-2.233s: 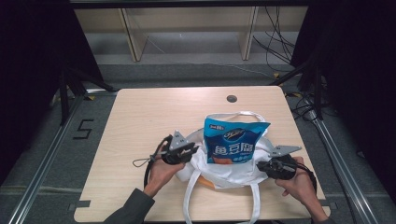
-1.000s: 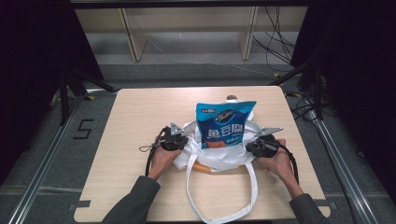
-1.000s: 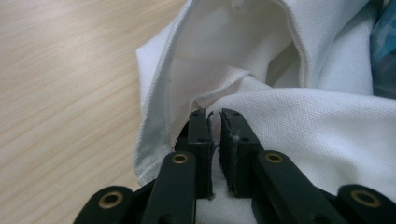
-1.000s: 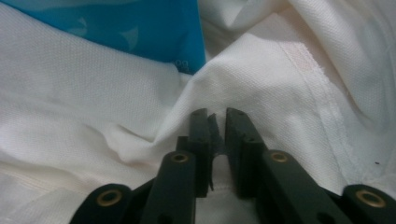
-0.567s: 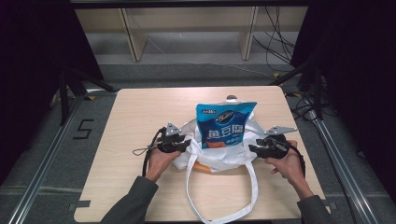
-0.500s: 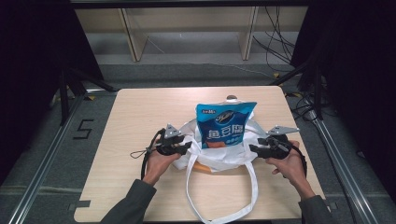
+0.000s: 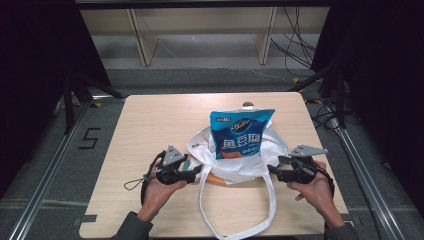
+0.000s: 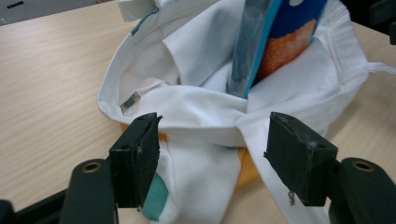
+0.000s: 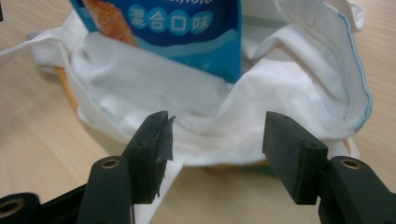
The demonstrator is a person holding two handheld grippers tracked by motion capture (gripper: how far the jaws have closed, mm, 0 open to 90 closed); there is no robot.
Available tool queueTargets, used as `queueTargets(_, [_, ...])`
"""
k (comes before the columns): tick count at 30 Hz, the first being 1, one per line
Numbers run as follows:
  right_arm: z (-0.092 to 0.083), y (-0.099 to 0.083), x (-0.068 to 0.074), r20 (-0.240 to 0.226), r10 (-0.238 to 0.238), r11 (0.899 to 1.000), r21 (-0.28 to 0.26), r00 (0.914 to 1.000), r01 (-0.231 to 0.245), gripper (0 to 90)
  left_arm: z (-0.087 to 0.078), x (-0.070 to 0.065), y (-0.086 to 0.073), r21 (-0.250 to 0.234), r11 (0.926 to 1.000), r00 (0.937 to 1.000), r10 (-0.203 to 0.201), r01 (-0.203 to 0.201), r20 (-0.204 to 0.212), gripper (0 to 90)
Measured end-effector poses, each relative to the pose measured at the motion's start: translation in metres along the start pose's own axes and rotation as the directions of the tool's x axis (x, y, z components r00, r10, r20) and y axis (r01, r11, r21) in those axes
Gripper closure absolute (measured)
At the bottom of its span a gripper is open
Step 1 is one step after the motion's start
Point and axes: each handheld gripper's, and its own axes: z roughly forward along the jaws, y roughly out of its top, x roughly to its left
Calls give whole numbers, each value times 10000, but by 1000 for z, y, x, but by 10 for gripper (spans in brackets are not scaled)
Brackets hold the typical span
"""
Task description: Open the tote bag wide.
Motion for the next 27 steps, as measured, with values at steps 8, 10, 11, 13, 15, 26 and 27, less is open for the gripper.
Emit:
queueTargets(8, [-18, -32, 12, -180, 314, 9995, -41, 9993, -315, 395, -18, -9, -27, 102, 9999, 10000, 43, -43, -7, 287])
queueTargets(10, [-20, -39, 13, -135, 322, 9995, -10, 9994, -322, 390, -20, -9, -34, 279, 9994, 9998, -184, 184, 21, 268])
queueTargets(11, [-23, -45, 16, -119, 222, 9997, 58, 9997, -221, 388, -22, -9, -37, 344, 9992, 9998, -199, 198, 13, 269])
queueTargets(13, [-25, -50, 18, -119, 246, 9994, 254, 9996, -243, 387, -24, -10, -45, 424, 9987, 9996, -278, 277, 30, 261])
queueTargets(15, [-26, -55, 21, -71, 364, 9990, 270, 9993, -362, 382, -26, -13, -51, 469, 9985, 9996, -284, 283, 10, 260])
queueTargets(26, [-29, -72, 28, 10, 350, 9968, 719, 9994, -350, 347, -26, -29, -60, 804, 9959, 9991, 423, -421, -4, 241])
queueTargets(27, [-29, -73, 27, 11, 228, 9972, 718, 9997, -229, 347, -26, -28, -61, 975, 9934, 9981, 609, -605, -16, 240])
